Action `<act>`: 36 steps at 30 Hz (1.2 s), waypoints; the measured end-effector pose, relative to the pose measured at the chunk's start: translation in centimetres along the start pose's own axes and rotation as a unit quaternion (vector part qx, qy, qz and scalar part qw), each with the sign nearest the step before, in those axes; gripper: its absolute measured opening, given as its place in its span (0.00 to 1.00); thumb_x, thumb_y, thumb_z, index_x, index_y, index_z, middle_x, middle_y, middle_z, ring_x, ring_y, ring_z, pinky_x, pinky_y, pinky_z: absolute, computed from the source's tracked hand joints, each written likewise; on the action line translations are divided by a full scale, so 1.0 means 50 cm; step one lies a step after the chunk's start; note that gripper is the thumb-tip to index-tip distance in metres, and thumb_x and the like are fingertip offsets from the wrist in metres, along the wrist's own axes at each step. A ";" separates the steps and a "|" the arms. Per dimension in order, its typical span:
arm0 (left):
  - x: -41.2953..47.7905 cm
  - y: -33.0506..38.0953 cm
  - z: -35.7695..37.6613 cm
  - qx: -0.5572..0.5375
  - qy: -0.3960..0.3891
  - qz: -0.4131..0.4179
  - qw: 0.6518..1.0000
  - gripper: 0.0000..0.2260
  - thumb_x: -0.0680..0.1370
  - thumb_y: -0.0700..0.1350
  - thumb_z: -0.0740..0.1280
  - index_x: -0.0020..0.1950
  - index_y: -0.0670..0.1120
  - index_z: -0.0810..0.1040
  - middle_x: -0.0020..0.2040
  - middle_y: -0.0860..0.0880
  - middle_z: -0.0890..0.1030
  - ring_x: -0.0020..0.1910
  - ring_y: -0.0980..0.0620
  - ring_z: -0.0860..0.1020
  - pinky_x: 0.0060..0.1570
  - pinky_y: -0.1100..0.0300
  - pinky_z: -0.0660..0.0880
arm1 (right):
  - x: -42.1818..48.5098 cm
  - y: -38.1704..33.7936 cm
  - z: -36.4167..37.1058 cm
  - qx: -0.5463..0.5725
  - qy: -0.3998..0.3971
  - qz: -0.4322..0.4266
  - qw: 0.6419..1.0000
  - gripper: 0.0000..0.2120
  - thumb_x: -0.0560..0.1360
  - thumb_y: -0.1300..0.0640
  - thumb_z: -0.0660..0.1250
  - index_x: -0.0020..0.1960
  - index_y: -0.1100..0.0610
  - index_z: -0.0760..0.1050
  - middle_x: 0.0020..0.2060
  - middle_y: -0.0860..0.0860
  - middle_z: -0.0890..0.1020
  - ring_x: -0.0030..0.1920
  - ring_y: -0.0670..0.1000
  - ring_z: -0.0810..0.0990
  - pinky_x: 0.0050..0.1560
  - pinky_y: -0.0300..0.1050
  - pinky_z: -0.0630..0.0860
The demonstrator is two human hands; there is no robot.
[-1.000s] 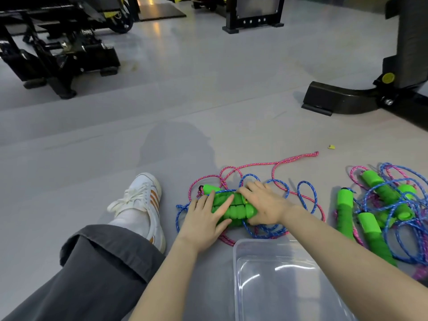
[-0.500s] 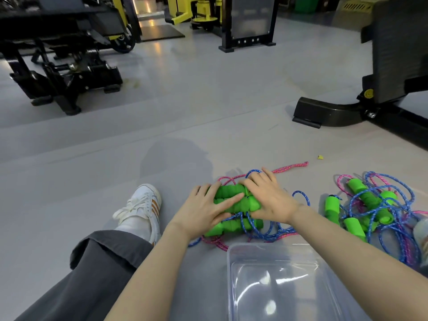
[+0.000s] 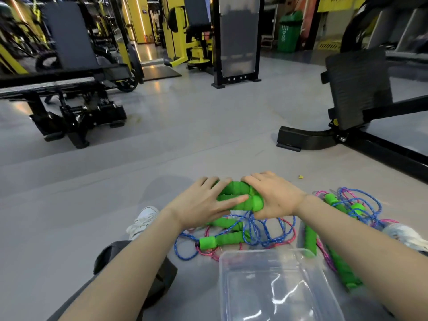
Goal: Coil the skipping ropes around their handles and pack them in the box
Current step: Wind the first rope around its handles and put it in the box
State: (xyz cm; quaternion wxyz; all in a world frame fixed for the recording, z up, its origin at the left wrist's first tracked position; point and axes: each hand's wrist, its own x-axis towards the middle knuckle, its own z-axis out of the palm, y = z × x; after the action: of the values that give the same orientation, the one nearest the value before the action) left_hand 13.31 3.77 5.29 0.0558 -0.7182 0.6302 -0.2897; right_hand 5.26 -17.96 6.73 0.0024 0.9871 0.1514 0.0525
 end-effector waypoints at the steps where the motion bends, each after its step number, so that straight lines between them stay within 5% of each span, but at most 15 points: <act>1: 0.003 -0.001 -0.012 0.002 0.007 0.024 1.000 0.19 0.80 0.54 0.56 0.71 0.55 0.64 0.61 0.39 0.76 0.47 0.41 0.77 0.42 0.52 0.76 | -0.008 0.001 -0.010 -0.004 0.004 -0.005 1.000 0.35 0.58 0.42 0.66 0.61 0.58 0.68 0.48 0.54 0.77 0.48 0.59 0.77 0.56 0.51 0.70; 8: -0.003 0.015 -0.044 0.051 0.076 0.106 0.990 0.15 0.85 0.47 0.49 0.69 0.50 0.66 0.63 0.41 0.70 0.46 0.39 0.78 0.46 0.51 0.78 | -0.045 0.003 -0.051 -0.030 0.024 -0.036 0.999 0.33 0.58 0.41 0.66 0.59 0.54 0.66 0.42 0.51 0.75 0.43 0.57 0.77 0.50 0.50 0.74; 13: -0.009 0.020 -0.034 0.074 0.090 0.120 0.986 0.22 0.79 0.45 0.64 0.72 0.50 0.64 0.63 0.42 0.69 0.49 0.38 0.77 0.51 0.48 0.75 | -0.060 0.001 -0.058 -0.028 0.034 -0.041 0.998 0.32 0.58 0.44 0.68 0.58 0.56 0.69 0.41 0.50 0.75 0.42 0.55 0.76 0.51 0.45 0.68; 17: 0.005 0.019 -0.035 0.073 0.100 0.133 0.983 0.19 0.82 0.40 0.54 0.72 0.49 0.64 0.67 0.41 0.69 0.52 0.36 0.75 0.54 0.45 0.74 | -0.069 0.009 -0.061 -0.007 0.038 -0.040 0.998 0.31 0.59 0.41 0.63 0.57 0.58 0.70 0.41 0.50 0.76 0.41 0.54 0.77 0.50 0.39 0.62; 24: 0.004 0.032 -0.021 0.076 0.103 0.156 0.979 0.17 0.83 0.47 0.55 0.71 0.45 0.67 0.68 0.44 0.70 0.60 0.35 0.74 0.59 0.45 0.71 | -0.079 0.021 -0.038 0.011 0.041 -0.056 0.998 0.31 0.56 0.47 0.69 0.57 0.57 0.69 0.41 0.50 0.76 0.41 0.53 0.77 0.46 0.34 0.57; 30: -0.015 0.045 0.009 0.076 0.080 0.169 0.979 0.19 0.82 0.43 0.58 0.73 0.45 0.64 0.72 0.47 0.67 0.65 0.33 0.69 0.62 0.41 0.69 | -0.079 0.021 -0.001 0.033 0.030 -0.055 0.997 0.31 0.58 0.44 0.63 0.58 0.56 0.68 0.42 0.50 0.76 0.42 0.54 0.77 0.47 0.39 0.62; 36: -0.015 0.051 0.017 0.052 0.073 0.151 0.985 0.17 0.82 0.40 0.57 0.71 0.46 0.66 0.68 0.46 0.73 0.62 0.33 0.72 0.52 0.45 0.75 | -0.080 0.024 0.012 0.023 0.006 -0.051 0.998 0.34 0.58 0.46 0.66 0.61 0.57 0.69 0.45 0.51 0.76 0.46 0.55 0.77 0.50 0.45 0.68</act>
State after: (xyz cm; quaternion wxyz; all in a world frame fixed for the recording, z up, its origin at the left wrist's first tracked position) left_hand 11.47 3.72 3.19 0.0895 -0.5882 0.7177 -0.3618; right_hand 1.87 -20.32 5.75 -0.0187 0.9776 0.2024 0.0543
